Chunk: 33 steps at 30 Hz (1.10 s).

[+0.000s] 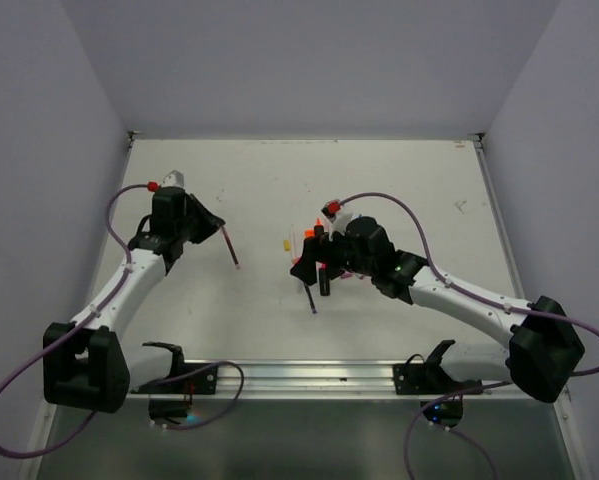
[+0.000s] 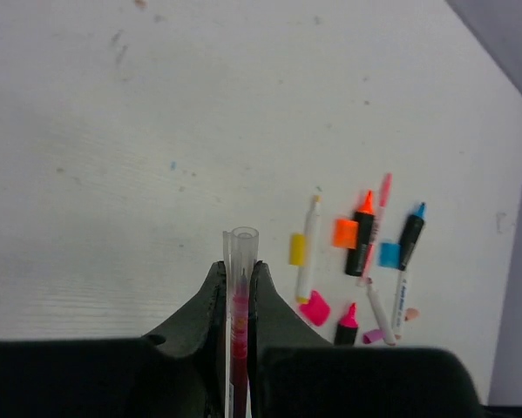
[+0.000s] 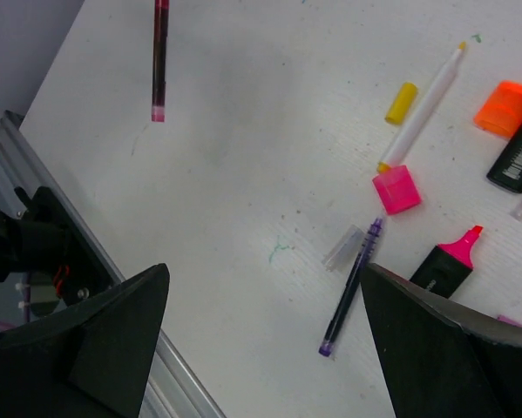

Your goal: Open the pen caps

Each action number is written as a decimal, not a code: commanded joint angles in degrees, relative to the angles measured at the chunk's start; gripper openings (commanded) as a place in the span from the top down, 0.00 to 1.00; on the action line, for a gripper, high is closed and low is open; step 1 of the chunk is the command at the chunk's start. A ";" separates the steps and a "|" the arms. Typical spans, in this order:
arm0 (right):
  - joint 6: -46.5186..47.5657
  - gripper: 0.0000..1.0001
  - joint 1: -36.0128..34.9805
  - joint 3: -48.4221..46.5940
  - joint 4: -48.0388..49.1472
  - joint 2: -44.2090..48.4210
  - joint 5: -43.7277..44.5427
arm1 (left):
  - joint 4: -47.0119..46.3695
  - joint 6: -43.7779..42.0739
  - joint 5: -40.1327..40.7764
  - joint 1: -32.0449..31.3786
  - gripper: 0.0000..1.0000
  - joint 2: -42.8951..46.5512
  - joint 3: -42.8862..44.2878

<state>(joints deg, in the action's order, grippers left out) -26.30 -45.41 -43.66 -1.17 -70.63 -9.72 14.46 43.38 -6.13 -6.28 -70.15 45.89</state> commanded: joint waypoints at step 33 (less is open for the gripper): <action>-5.77 0.90 -9.61 -18.57 1.35 -15.77 8.04 | -10.59 12.44 10.35 -25.53 1.00 15.04 -4.40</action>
<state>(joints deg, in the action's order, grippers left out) -31.77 -54.76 -60.51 0.10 -86.96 -3.62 7.16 55.53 3.07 -31.33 -56.49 42.00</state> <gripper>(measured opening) 0.195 0.089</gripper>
